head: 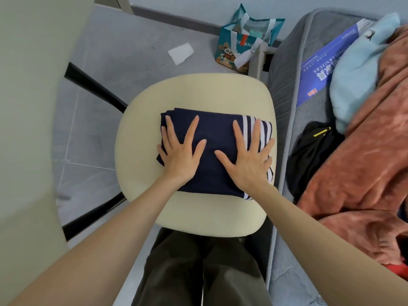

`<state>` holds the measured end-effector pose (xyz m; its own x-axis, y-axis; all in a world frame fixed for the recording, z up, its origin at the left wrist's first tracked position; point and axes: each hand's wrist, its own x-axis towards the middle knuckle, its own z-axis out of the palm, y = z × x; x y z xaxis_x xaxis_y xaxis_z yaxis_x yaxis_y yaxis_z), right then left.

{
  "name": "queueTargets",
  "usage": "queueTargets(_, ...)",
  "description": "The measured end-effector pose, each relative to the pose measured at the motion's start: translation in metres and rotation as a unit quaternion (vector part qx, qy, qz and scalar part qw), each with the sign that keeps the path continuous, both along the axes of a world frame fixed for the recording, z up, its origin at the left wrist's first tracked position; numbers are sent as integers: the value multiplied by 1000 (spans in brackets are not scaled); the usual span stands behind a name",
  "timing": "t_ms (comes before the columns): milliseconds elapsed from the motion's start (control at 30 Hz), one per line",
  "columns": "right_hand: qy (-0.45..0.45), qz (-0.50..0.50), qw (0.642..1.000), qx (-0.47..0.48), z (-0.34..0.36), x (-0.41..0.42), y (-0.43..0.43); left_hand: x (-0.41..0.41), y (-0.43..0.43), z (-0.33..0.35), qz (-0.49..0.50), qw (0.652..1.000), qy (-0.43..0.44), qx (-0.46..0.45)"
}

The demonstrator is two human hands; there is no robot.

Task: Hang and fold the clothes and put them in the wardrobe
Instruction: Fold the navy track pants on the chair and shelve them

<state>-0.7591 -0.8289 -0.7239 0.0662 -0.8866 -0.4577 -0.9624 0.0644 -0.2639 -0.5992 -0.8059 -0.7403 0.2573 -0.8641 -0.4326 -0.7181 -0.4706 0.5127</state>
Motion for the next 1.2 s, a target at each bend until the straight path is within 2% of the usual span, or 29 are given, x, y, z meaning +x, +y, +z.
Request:
queueTargets(133, -43, -155, 987, -25, 8, -12, 4, -1, 0, 11, 134, 987, 69, -49)
queueTargets(200, -52, -183, 982, -5, 11, -11, 7, 3, -5, 13, 198, 971, 125, -35)
queueTargets(267, -60, -200, 978, 6, 11, -5, 4, 8, -8, 12, 220, 963, 157, -18)
queueTargets(400, -74, -189, 979, 4, 11, 4, -8, 15, -4, 9, 197, 965, 170, -10)
queueTargets(600, -146, -195, 969, 32, 6, 5, -11, 19, -5, 6, 174, 972, 157, -11)
queueTargets(767, -183, -196, 963, 34, 13, 3, -13, 16, 1, 16, 133, 978, 158, -39)
queueTargets(933, -234, -192, 953, -8, 49, 6, -2, 22, 13, 41, 130, 972, 185, -60)
queueTargets(1200, -336, -137, 931, -34, 143, -2, 14, 35, 38, 132, 151, 963, 190, -120)
